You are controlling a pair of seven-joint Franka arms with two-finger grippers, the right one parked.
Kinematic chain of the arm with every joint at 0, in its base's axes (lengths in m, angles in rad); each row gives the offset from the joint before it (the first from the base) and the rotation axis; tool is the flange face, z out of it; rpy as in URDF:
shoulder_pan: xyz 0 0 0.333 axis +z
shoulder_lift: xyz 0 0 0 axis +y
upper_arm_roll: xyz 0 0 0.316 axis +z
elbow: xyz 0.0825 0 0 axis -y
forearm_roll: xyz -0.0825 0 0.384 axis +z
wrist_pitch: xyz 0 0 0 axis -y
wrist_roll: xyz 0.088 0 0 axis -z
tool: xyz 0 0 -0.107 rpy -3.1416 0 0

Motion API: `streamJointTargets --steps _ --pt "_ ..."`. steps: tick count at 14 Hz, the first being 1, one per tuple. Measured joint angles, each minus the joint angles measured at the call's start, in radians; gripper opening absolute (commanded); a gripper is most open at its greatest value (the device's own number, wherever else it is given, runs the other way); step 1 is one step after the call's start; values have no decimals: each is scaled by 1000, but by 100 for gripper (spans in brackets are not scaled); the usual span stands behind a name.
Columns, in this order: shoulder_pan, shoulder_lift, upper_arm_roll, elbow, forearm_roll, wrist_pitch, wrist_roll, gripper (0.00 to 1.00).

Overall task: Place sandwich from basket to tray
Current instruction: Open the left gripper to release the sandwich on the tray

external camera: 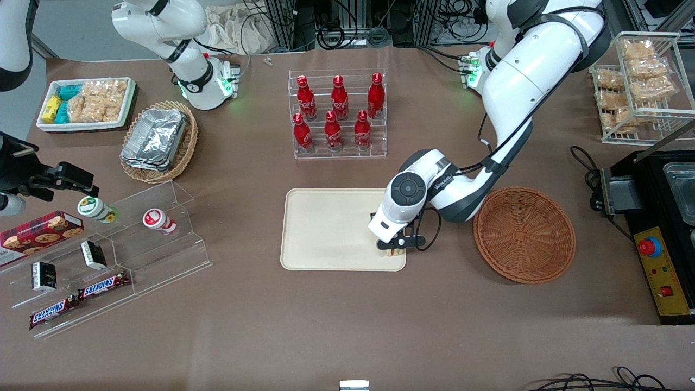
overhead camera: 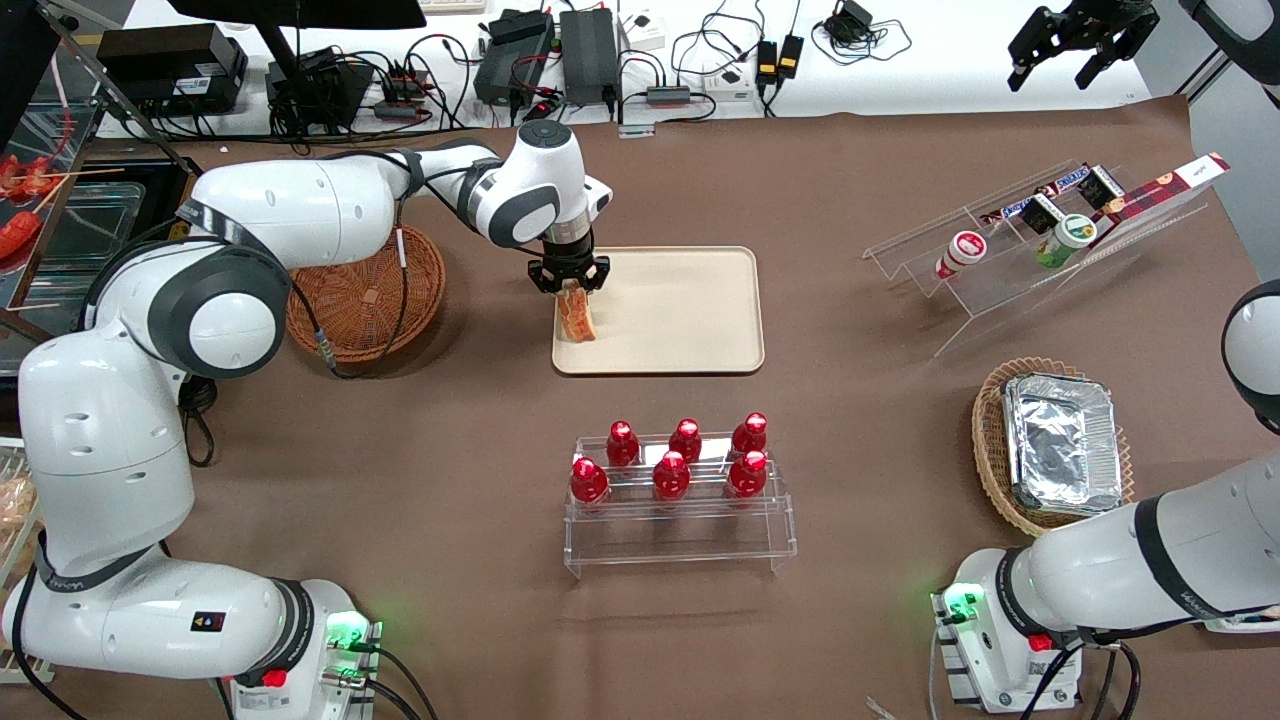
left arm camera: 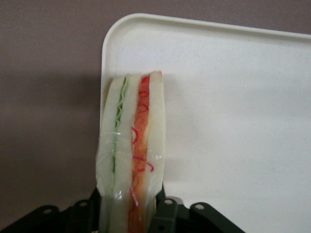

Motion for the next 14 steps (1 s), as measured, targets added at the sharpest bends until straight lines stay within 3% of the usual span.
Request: streamJointTargets --steps 7,11,14 --pt "7 -22 0 30 0 -85 -13 100" --pt "44 -141 3 45 -26 -201 -13 100" --pt "64 -273 48 44 -105 -302 41 100"
